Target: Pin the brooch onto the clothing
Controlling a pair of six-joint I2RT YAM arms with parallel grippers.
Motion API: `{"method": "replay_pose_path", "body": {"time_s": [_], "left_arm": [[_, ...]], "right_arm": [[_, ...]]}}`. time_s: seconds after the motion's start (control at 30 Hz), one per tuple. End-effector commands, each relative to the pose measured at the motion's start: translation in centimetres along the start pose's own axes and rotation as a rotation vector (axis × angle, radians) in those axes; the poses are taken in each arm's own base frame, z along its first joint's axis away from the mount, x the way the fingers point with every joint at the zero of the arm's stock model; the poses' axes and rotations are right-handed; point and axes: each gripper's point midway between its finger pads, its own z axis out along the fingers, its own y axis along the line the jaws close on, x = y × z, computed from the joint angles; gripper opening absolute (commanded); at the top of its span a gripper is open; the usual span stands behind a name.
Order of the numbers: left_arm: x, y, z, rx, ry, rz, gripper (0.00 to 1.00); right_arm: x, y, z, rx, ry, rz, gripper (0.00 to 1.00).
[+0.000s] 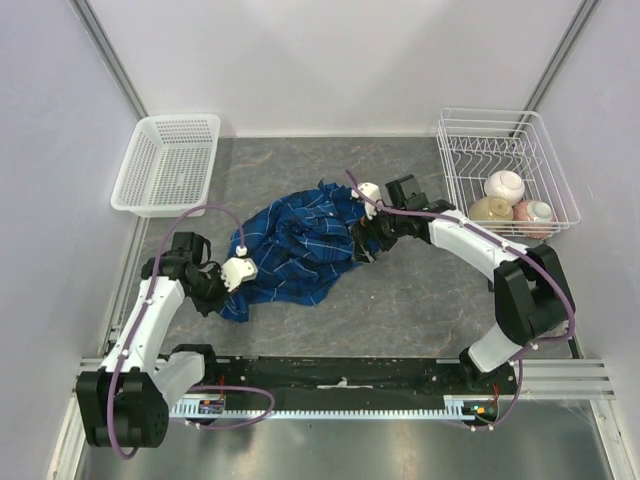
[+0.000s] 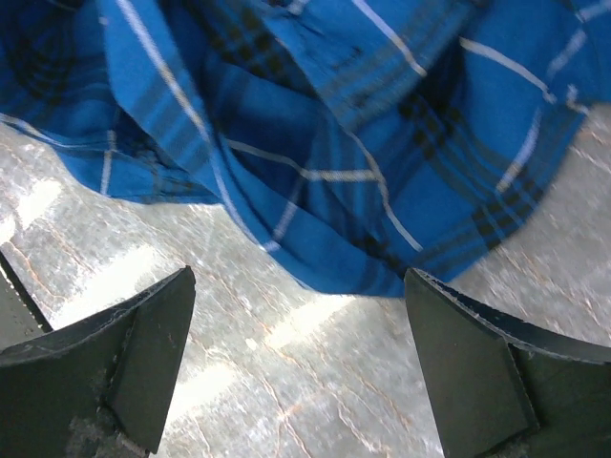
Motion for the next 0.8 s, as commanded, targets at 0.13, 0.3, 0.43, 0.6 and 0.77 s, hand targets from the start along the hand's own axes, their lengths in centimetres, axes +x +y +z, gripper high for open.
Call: {"method": "replay_pose_path", "body": {"time_s": [0.13, 0.3, 0.43, 0.6, 0.77], "left_arm": [[-1.6, 2.1, -0.1, -0.051, -0.039, -0.023, 0.07], [-4.4, 3.3, -2.0, -0.084, -0.129, -0.086, 0.02], [-7.2, 6.5, -5.4, -0.193, -0.267, -0.200, 0.02], [-10.6, 11.4, -12.6, -0.378, -0.469, -0.288, 0.02], [-7.9, 12.6, -14.8, -0.477, -0.457, -0.310, 0.02]], "right_arm": [[-0.4, 1.3, 3.9, 0.006, 0.027, -0.142, 0.94], [-0.3, 0.1, 4.4, 0.067, 0.072, -0.136, 0.15], [-5.3, -2.2, 0.2, 0.189, -0.052, -0.134, 0.00], [-10.8, -5.7, -8.3, 0.283, -0.221, -0.109, 0.00], [-7.0, -5.3, -12.7, 0.296, -0.170, -0.183, 0.00]]}}
